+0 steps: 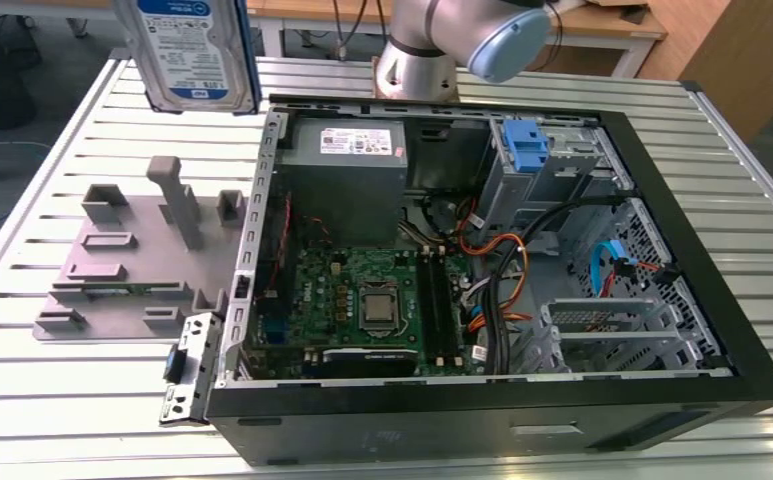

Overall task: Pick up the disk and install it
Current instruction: 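Pick up the disk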

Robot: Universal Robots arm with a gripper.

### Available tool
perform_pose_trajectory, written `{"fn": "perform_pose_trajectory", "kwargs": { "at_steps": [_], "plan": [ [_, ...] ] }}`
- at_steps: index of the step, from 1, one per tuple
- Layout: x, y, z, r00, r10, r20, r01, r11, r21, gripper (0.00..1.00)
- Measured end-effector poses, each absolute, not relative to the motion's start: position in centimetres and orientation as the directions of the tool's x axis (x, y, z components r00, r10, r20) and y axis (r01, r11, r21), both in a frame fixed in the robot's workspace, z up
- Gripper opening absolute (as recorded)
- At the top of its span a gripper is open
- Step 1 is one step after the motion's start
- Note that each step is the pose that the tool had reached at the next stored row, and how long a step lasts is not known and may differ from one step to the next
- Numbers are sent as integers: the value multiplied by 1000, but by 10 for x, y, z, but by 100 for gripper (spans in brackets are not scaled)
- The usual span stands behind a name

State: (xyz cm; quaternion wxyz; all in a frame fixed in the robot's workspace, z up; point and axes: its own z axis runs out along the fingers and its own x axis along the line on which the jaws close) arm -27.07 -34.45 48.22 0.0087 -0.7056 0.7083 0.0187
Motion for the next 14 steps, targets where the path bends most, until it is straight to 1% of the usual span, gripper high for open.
{"fn": "perform_pose_trajectory", "kwargs": {
  "at_steps": [14],
  "plan": [
    [-236,-344,482,-4,-999,-39,-1000,4,14,35]
  ]
}}
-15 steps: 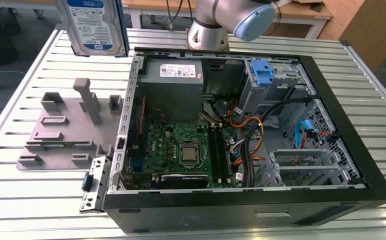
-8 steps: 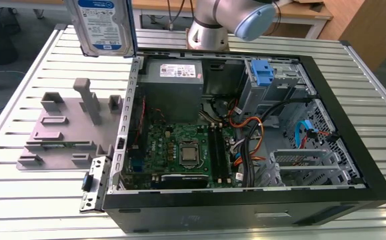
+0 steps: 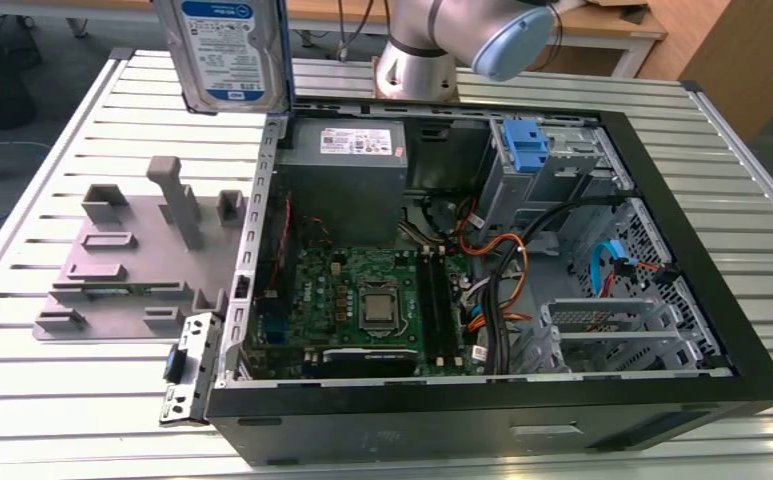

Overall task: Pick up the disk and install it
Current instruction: 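Pick up the disk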

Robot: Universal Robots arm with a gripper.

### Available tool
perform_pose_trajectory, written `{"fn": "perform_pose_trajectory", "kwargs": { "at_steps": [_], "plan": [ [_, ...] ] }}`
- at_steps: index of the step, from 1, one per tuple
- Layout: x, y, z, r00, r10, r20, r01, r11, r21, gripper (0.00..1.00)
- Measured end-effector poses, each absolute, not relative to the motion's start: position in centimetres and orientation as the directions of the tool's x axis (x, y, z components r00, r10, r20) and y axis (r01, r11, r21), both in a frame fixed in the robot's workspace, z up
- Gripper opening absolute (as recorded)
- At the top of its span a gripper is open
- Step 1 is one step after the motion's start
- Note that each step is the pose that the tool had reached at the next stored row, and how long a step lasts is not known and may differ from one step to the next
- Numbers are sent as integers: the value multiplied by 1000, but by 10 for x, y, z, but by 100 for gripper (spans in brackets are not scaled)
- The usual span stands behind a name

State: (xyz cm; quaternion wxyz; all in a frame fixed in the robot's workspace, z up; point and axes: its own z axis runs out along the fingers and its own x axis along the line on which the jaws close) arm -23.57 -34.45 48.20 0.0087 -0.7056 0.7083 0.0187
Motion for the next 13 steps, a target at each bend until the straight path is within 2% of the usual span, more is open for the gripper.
{"fn": "perform_pose_trajectory", "kwargs": {
  "at_steps": [13],
  "plan": [
    [-207,-344,482,-4,-999,-39,-1000,3,14,35]
  ]
}}
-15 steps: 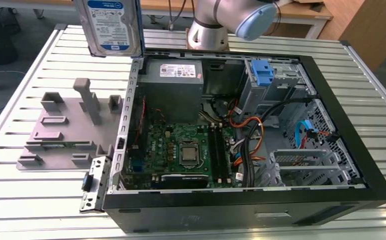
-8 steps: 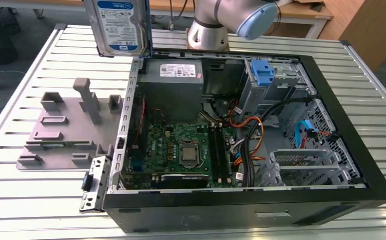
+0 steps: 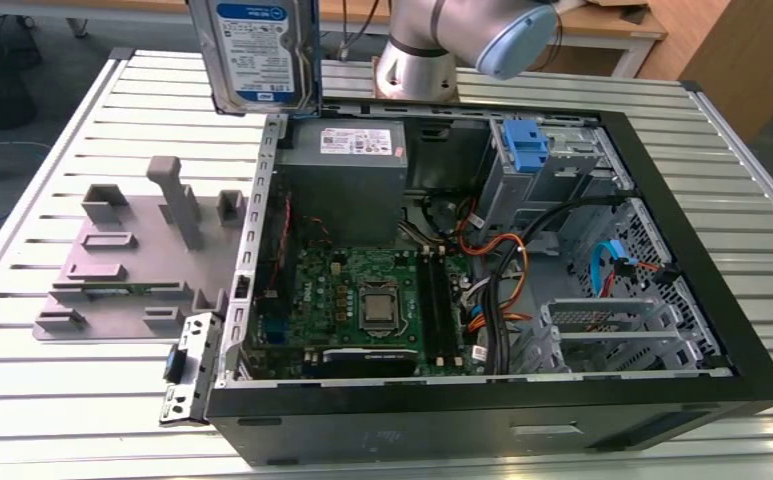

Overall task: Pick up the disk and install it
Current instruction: 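Pick up the disk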

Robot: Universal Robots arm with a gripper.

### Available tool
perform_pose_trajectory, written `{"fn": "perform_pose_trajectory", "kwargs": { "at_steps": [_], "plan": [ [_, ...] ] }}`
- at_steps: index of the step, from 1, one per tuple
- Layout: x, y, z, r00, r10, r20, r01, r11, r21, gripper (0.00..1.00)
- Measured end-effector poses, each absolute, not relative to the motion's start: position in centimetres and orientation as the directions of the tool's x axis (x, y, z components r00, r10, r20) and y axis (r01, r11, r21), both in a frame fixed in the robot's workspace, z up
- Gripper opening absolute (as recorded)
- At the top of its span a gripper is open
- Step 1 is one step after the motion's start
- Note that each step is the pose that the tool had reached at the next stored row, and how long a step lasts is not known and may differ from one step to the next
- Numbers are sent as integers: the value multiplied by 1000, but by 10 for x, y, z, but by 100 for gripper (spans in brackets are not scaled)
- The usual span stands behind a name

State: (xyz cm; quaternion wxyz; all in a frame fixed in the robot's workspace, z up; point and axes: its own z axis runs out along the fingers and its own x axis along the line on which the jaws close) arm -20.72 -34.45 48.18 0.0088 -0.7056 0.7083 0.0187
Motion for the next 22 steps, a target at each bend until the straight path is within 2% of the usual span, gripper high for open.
{"fn": "perform_pose_trajectory", "kwargs": {
  "at_steps": [22],
  "plan": [
    [-185,-344,482,-4,-999,-39,-1000,4,14,35]
  ]
}}
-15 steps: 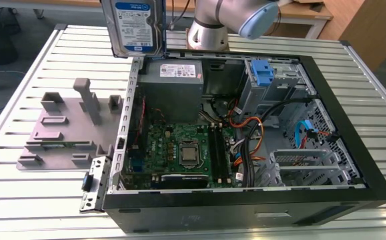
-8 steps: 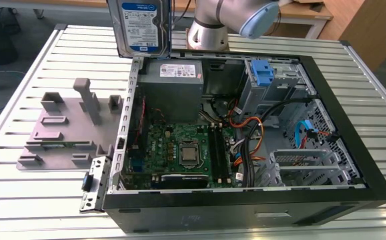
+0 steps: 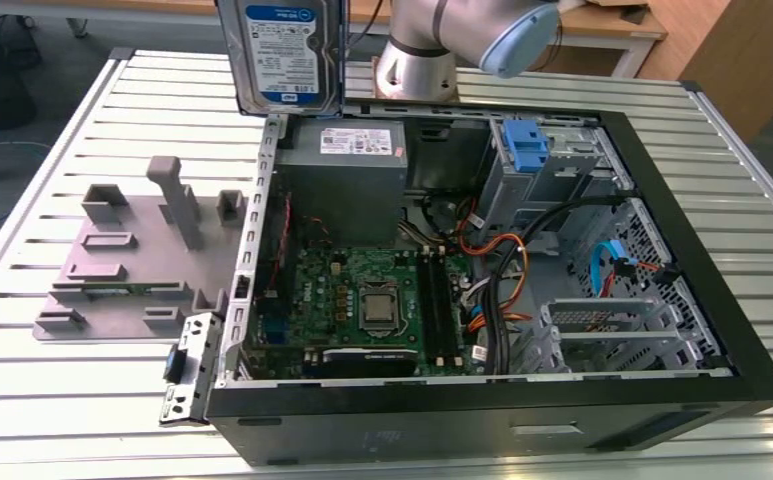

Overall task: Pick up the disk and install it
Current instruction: 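Pick up the disk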

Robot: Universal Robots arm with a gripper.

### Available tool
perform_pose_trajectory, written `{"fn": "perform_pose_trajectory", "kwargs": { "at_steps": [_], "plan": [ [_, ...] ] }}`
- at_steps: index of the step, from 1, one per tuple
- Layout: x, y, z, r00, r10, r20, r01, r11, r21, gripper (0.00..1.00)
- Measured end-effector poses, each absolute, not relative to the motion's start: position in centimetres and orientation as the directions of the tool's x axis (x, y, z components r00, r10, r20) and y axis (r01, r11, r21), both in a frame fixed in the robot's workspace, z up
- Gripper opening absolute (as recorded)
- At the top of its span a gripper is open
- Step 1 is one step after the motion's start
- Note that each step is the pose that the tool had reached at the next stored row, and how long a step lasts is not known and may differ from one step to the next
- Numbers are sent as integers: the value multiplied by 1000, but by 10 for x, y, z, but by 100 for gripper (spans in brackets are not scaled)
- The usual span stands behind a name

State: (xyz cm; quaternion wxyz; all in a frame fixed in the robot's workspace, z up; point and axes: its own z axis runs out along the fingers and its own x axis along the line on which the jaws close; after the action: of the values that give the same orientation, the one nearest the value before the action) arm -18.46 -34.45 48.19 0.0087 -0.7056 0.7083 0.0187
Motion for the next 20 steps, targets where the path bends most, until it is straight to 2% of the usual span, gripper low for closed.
{"fn": "perform_pose_trajectory", "kwargs": {
  "at_steps": [10,20],
  "plan": [
    [-172,-344,482,-4,-999,-39,-1000,3,14,35],
    [-131,-344,481,-4,-999,-39,-1000,4,14,35]
  ]
}}
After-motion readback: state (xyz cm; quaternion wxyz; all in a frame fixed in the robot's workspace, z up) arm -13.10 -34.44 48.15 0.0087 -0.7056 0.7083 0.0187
